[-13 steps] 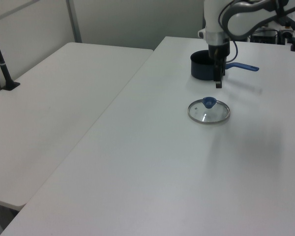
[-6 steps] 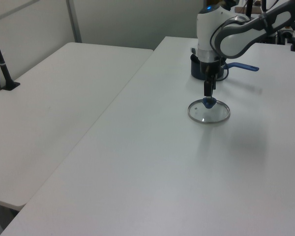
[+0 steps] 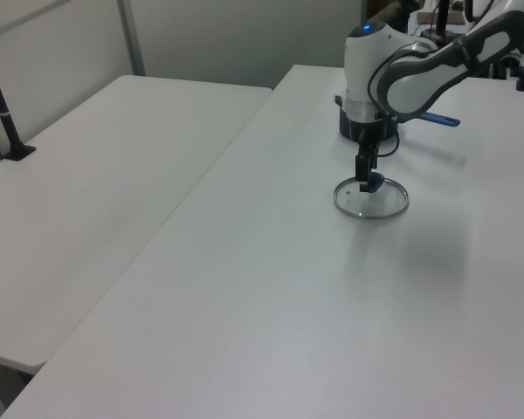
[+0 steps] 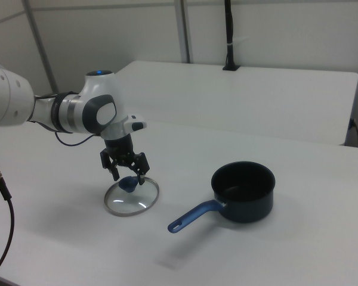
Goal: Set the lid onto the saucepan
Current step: 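Close the gripper on the blue knob and lift the glass lid, then carry the lifted lid over to the navy saucepan's rim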
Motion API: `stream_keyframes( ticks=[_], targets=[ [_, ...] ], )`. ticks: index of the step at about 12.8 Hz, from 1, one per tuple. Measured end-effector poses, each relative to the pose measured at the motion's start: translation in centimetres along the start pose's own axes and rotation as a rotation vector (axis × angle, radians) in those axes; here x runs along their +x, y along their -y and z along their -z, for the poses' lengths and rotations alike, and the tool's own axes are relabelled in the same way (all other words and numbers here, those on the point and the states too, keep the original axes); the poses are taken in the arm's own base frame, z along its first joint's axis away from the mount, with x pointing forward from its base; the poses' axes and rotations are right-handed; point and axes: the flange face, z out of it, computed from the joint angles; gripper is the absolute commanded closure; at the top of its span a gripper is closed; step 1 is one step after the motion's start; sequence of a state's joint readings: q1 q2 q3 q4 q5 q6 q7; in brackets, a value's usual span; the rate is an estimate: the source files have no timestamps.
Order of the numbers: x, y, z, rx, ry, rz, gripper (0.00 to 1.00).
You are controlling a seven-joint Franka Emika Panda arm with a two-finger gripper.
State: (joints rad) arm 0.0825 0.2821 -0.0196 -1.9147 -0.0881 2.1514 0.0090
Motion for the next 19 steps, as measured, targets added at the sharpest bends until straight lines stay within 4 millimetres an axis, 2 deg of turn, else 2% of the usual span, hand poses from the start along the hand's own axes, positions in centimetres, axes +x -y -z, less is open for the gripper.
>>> stream_keyframes(
  ticks=[2,6,10,13,15,19],
  targets=[
    [0.1,0.0,-0.4,0.000,0.005,-0.001,0.11],
    [0.1,0.1,-0.7,0.000,0.008,-0.004,0.41],
    [0.2,0.0,-0.6,0.000,0.006,-0.006,0.54],
    [0.1,-0.2,0.0,-0.001,-0.002,-0.010,0.54],
    [0.0,-0.7,1.4,-0.002,-0.015,-0.018,0.54],
    [-0.9,-2.9,8.5,-0.001,-0.005,-0.057,0.58]
  ],
)
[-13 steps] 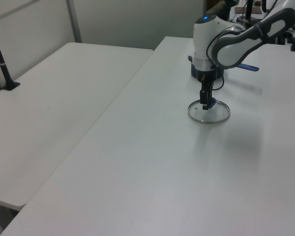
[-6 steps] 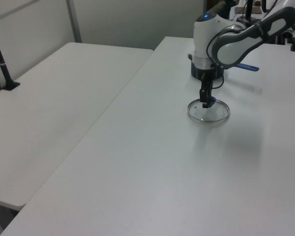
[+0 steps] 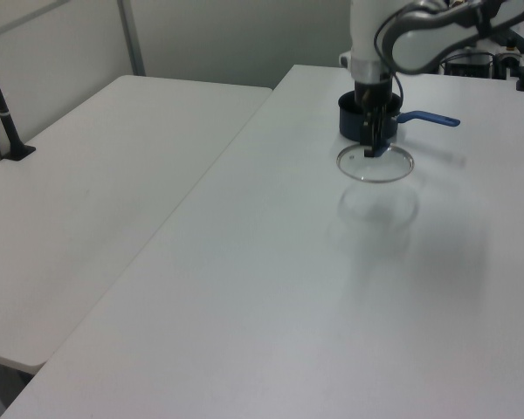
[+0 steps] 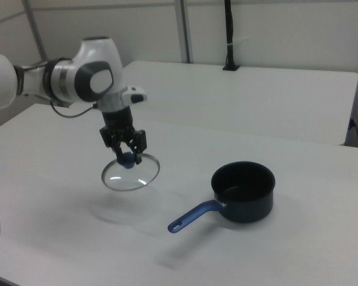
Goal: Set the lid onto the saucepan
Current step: 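Carry the lifted lid over to the navy saucepan's rim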
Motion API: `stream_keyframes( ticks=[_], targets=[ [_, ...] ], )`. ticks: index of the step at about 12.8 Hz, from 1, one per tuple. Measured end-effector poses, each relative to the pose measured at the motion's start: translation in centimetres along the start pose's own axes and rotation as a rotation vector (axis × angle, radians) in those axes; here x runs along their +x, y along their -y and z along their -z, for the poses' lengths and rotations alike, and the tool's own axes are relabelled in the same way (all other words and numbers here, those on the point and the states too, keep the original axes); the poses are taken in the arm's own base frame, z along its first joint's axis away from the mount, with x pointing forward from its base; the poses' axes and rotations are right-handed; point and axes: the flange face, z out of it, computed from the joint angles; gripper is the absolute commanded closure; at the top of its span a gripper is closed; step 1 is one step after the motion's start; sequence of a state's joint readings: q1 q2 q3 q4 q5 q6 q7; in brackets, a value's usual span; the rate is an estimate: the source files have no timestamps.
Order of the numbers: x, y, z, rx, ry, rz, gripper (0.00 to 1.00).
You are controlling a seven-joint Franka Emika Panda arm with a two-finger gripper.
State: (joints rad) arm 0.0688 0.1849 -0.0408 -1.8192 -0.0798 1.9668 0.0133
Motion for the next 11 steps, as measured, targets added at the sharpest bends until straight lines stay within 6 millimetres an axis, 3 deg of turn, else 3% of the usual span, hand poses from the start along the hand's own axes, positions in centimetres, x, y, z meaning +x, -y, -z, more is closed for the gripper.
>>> stream_keyframes(
  ticks=[4,6,8,11],
  targets=[
    [0.3,-6.1,5.7,0.003,-0.015,-0.093,0.58],
    [1.0,-10.1,6.9,0.000,-0.036,-0.141,0.58],
    [2.1,-13.1,6.2,-0.003,-0.009,-0.181,0.58],
    [4.7,-16.2,3.0,-0.014,0.031,-0.222,0.58]
  ],
)
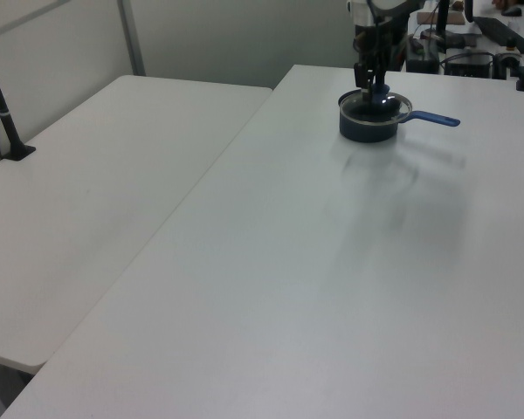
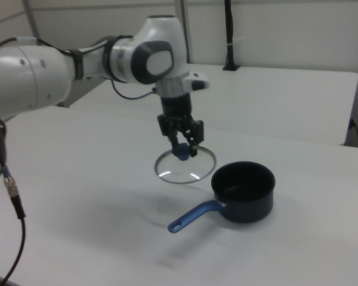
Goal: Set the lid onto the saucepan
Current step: 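Carry the lifted lid over to the navy saucepan's rim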
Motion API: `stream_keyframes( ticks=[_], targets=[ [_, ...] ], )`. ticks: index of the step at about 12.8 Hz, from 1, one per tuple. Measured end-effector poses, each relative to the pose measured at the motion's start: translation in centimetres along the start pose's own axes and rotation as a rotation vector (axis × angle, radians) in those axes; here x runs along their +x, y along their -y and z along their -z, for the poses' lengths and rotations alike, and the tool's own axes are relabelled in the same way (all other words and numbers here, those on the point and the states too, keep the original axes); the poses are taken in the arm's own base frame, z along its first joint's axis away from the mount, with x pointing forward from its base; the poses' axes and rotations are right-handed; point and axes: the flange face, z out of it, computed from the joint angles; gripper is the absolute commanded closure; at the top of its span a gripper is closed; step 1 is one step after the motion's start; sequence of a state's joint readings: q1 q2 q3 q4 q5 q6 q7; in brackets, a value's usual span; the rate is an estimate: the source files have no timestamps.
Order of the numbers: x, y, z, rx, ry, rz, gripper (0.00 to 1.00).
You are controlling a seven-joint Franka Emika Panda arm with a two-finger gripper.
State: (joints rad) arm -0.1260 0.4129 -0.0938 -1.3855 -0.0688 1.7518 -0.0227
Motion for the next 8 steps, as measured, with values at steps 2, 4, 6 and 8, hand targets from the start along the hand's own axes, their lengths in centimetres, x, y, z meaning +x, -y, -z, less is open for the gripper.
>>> stream_keyframes(
  ticks=[2,4,6,8],
  targets=[
    [1.5,-1.4,-1.3,-0.011,0.002,-0.023,0.58],
    [2.2,-2.7,-1.3,-0.013,-0.011,-0.042,0.58],
    [2.6,-4.5,-1.0,-0.009,-0.054,-0.071,0.58],
    [3.7,-6.6,-2.1,0.000,-0.122,-0.111,0.58]
  ],
)
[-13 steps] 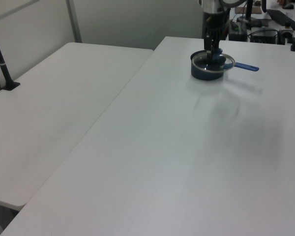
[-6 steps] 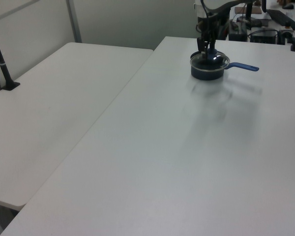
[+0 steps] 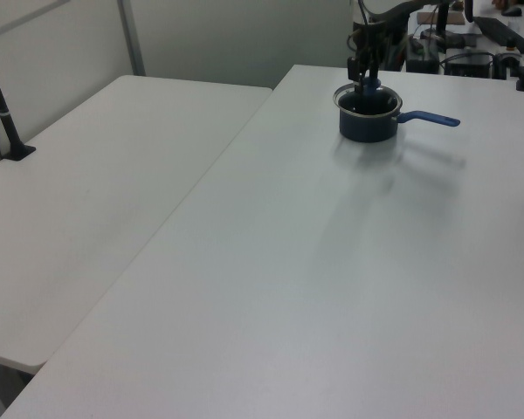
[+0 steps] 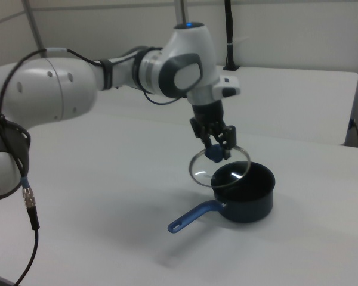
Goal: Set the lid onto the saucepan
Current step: 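Carry the lifted lid over to the navy saucepan's rim, then lower the lid onto the saucepan rim and adjust its seating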
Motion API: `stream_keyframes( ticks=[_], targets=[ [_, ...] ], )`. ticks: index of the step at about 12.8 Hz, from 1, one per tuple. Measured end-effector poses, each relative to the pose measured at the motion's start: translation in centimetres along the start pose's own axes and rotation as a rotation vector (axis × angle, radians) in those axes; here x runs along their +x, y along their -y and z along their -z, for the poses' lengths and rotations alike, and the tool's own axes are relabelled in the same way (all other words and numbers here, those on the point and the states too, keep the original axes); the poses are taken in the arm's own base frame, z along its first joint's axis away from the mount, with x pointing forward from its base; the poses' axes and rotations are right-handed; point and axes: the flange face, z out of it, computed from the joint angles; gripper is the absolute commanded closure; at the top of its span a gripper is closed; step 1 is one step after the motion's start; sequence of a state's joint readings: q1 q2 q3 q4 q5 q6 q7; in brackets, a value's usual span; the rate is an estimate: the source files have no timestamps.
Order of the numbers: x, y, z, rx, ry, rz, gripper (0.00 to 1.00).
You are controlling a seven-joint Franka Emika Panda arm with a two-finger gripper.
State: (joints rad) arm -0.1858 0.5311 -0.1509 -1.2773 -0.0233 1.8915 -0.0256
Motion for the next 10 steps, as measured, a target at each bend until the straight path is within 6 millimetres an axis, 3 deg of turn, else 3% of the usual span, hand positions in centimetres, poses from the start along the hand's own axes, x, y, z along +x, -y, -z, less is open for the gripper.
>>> stream_keyframes(
  ticks=[3,10],
  targets=[
    [1.2,-2.0,-1.9,0.010,-0.068,-0.041,0.58],
    [1.5,-4.2,-2.3,0.004,-0.093,-0.076,0.59]
  ],
)
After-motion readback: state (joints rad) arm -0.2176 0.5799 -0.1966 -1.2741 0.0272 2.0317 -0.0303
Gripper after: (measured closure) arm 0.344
